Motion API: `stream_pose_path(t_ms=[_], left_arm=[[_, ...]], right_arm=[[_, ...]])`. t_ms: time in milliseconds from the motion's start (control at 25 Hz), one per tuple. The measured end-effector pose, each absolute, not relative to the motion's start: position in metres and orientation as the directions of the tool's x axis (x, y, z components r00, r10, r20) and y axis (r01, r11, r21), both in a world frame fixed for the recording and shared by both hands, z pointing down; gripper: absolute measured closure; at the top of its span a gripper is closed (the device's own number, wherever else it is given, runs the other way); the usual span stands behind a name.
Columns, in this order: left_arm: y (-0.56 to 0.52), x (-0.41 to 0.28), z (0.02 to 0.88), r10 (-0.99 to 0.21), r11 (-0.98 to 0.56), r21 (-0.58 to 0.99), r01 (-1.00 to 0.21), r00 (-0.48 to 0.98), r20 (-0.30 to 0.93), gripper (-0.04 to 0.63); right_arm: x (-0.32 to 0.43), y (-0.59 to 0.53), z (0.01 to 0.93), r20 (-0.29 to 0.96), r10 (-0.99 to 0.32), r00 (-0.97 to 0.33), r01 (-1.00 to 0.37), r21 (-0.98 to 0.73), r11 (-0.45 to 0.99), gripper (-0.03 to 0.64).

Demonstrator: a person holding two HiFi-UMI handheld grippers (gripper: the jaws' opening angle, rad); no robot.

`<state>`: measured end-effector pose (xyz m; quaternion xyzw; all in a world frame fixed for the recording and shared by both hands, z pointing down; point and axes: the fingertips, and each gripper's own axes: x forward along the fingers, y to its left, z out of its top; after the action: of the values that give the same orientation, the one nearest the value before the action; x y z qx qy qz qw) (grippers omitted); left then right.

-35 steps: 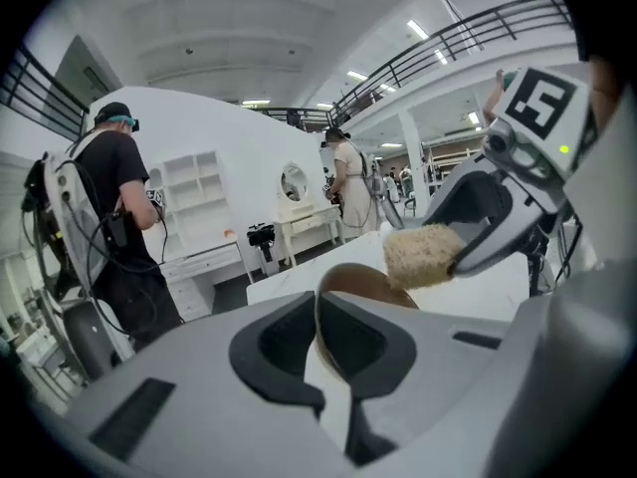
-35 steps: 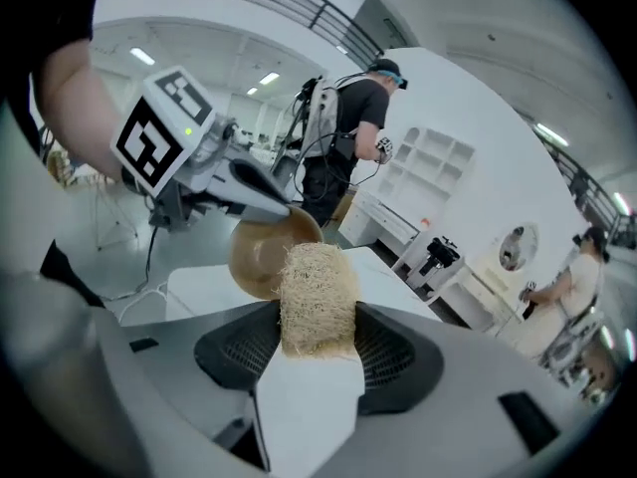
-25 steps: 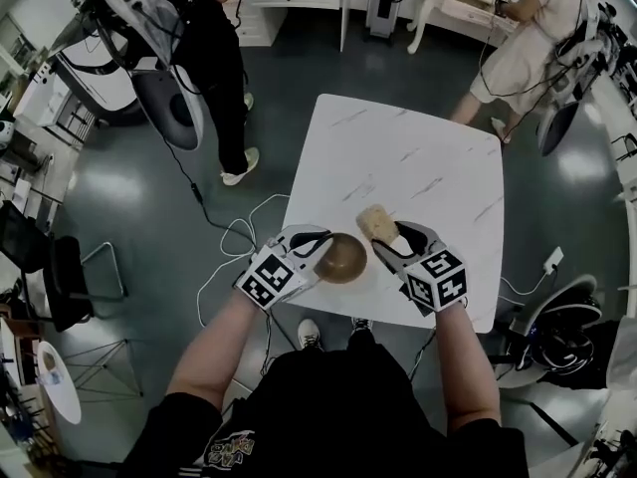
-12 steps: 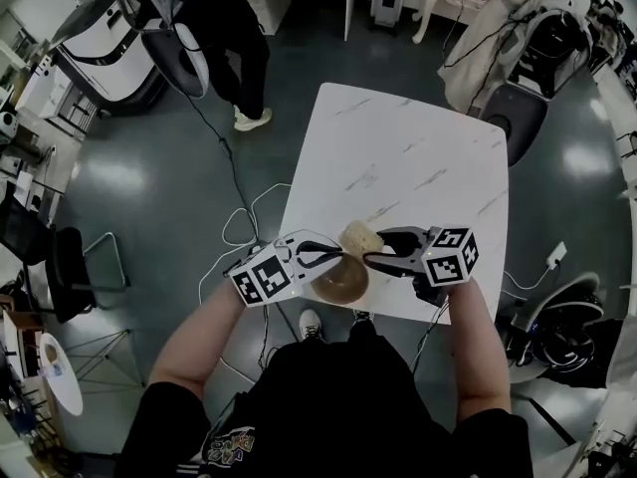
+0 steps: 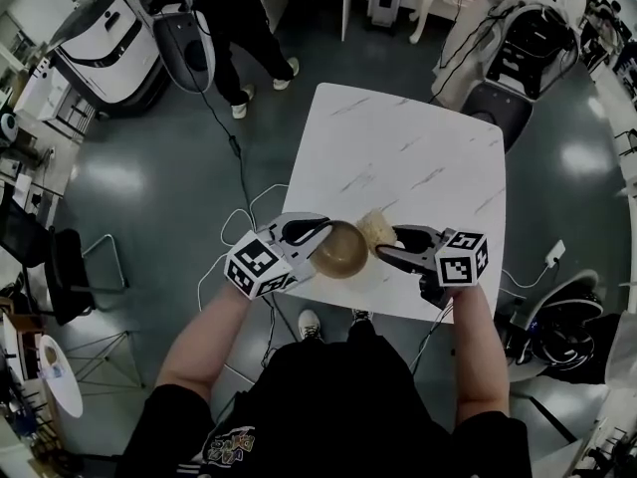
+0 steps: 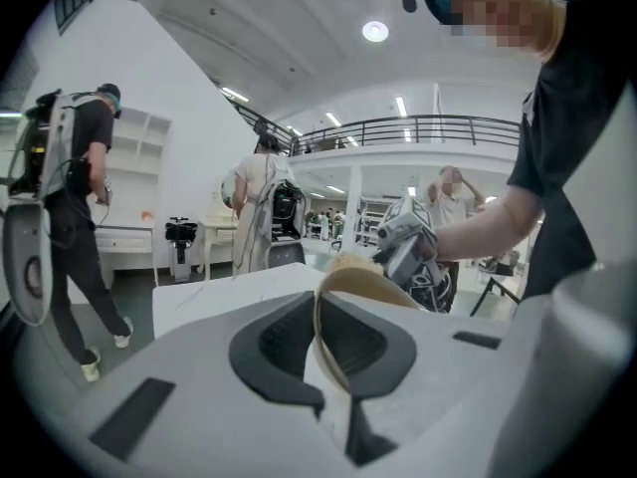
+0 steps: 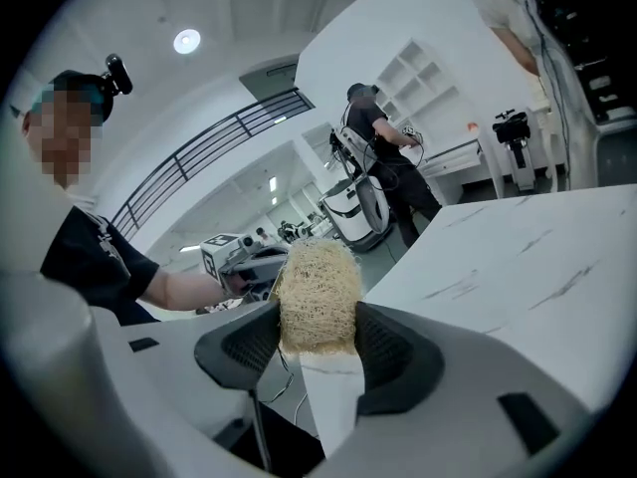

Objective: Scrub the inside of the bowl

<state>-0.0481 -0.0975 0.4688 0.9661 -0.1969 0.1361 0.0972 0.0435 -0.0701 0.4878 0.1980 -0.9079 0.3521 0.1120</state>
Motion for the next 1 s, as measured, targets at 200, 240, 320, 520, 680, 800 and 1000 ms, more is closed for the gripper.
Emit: stream_pose_path(t_ms=[200, 240, 320, 520, 680, 800, 1000], left_arm=[[-0.121, -0.057, 0.469, -0.468, -0.818, 0.228, -0.529, 0.841, 0.271, 0.575], [-0.125, -0.059, 0.470, -0.488, -0.800, 0.243, -0.549, 0.830, 0.269, 0.575], [-0.132, -0.062, 0.470, -0.523, -0.768, 0.261, -0.585, 0.808, 0.271, 0.575], [-0.147, -0.073, 0.474, -0.614, -0.679, 0.278, -0.680, 0.733, 0.295, 0.575], [-0.155, -0.080, 0.476, -0.671, -0.605, 0.299, -0.738, 0.675, 0.308, 0.577], [-0.157, -0.080, 0.474, -0.690, -0.574, 0.323, -0.752, 0.657, 0.303, 0.577], [-0.150, -0.072, 0.472, -0.678, -0.593, 0.319, -0.740, 0.672, 0.299, 0.576]], right_arm=[[0.051, -0.069, 0.494, 0.323, -0.349, -0.880, -0.476, -0.604, 0.640, 0.374], [0.052, -0.068, 0.495, 0.319, -0.360, -0.877, -0.481, -0.607, 0.633, 0.374], [0.052, -0.065, 0.499, 0.314, -0.375, -0.872, -0.488, -0.615, 0.620, 0.374], [0.043, -0.056, 0.512, 0.326, -0.371, -0.870, -0.492, -0.631, 0.599, 0.374], [0.020, -0.042, 0.526, 0.371, -0.319, -0.872, -0.488, -0.607, 0.627, 0.374], [-0.003, -0.036, 0.533, 0.392, -0.278, -0.877, -0.473, -0.600, 0.645, 0.374], [-0.039, -0.031, 0.535, 0.403, -0.221, -0.888, -0.437, -0.587, 0.682, 0.374]])
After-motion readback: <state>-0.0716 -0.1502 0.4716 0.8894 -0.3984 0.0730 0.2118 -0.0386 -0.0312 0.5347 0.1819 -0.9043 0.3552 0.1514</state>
